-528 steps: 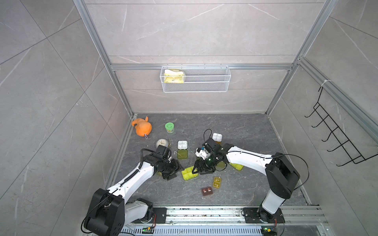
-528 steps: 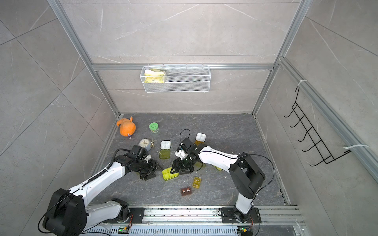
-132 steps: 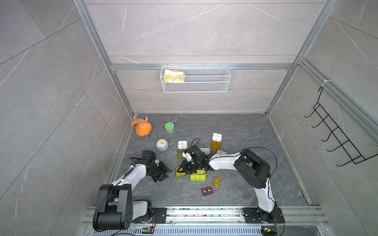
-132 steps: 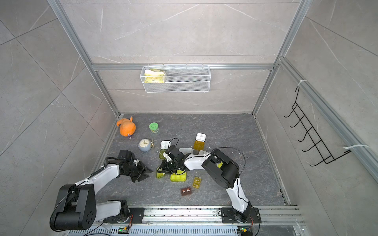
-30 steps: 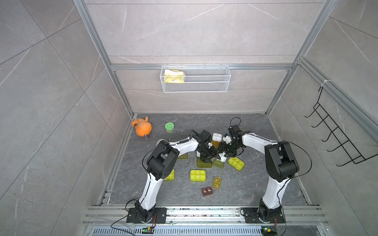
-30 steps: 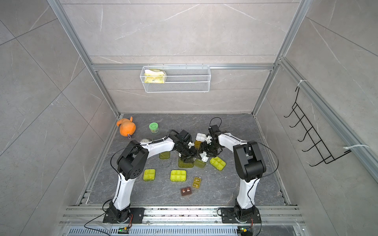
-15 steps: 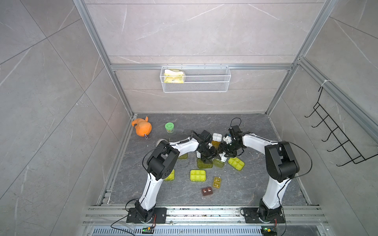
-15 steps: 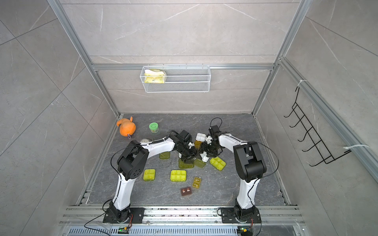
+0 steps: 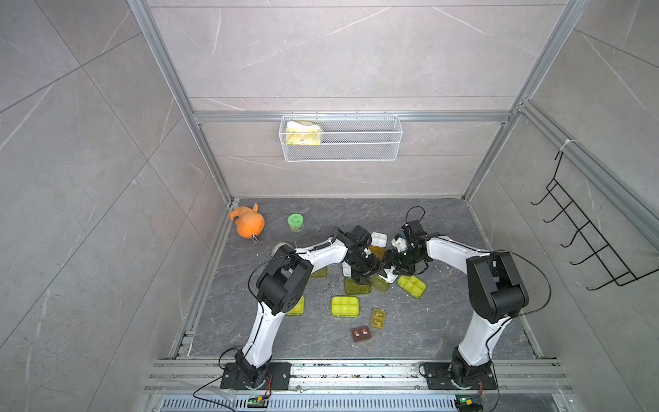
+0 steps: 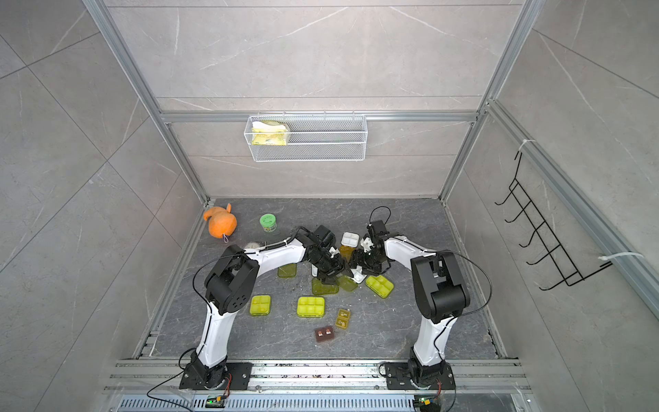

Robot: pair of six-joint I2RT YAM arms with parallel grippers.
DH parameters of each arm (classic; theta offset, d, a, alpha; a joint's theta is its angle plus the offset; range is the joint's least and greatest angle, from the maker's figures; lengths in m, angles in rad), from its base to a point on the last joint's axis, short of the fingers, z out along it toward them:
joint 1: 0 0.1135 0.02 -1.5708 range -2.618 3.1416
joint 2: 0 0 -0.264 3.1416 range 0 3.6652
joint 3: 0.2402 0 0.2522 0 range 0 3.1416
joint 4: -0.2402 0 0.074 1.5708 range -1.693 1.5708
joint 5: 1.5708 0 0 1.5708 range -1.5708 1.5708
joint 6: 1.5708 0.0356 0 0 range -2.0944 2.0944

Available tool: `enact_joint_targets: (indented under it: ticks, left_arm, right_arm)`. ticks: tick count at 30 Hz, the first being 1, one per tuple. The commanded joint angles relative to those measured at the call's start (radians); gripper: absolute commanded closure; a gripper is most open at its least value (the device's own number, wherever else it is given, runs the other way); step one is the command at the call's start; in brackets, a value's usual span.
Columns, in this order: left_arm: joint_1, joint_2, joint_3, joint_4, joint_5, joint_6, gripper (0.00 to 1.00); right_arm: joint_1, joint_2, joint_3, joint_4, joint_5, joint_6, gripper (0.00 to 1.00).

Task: Close pillboxes
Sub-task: Close the lid on the pillbox.

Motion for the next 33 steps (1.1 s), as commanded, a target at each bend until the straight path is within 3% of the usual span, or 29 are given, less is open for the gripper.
enact_joint_targets:
  ticks: [1,33]
  left_arm:
    - [-0.011,0.005,0.072,0.086,0.063,-0.018,0.32]
    - [-0.011,0.092,0.293,0.052,0.081,-0.047,0.32]
  right_arm:
    - [0.025,-0.023,-0.033,-0.024,-0.047,0.006,0.29]
    - [0.098,-0.004,-0.043,0.02,-0.095,0.042,0.3]
